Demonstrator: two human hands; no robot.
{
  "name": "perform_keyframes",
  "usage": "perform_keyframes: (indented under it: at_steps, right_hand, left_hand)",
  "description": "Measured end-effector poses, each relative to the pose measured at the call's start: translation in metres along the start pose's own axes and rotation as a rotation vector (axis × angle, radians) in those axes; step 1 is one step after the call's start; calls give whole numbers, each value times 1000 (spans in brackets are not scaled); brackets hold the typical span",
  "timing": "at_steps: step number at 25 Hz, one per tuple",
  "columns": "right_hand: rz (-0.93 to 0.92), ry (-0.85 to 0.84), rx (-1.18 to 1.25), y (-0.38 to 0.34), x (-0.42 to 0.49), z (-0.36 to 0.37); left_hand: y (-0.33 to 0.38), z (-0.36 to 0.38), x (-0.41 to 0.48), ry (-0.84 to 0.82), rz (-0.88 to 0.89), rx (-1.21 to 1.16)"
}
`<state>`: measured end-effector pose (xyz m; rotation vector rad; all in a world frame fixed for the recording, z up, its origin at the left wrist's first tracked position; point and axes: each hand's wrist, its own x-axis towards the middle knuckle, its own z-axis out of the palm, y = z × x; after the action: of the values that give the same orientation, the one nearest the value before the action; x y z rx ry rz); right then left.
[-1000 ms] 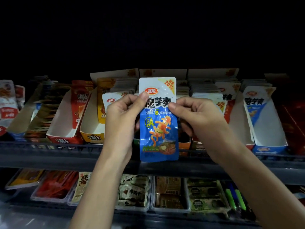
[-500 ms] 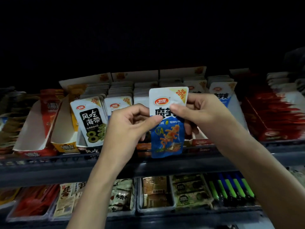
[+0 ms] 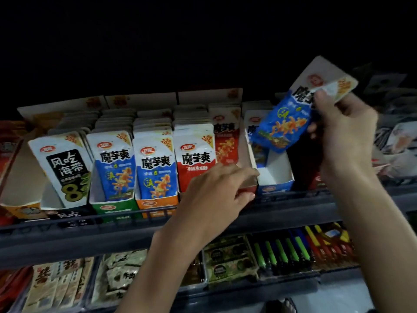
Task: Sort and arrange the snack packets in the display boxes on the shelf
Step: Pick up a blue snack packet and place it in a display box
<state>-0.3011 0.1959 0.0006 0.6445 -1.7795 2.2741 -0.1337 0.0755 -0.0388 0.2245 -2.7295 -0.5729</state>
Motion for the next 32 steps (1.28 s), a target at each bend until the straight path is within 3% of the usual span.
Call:
perform_keyframes:
  at_steps: [9,15,19,23,25,29,32]
  right_hand:
    - [-62,-211,-436,33,1,1]
    - [-300,-264,-852,45,4,11]
    - [-331,-233,-957,49,4,19]
    - [-410,-147,-884,53,-2,29]
    - [-403,-233,-996,50,-4,29]
    - [-448,-551,-1583,39,-12,29]
    - [-411,-583,-1653,34,-15,32]
  left_hand:
    - [1,24,17,-104,32,7]
    - [-7,31,18,-53,55,-31]
    - [-8,31,18,-46,62,-54]
    - [-9,29,18,-59,72,-73]
    - [-9,29,18,-62,75,-75]
    - [-10,31,18,-47,79,-78]
    - [-11,32,18,-46,79,-82]
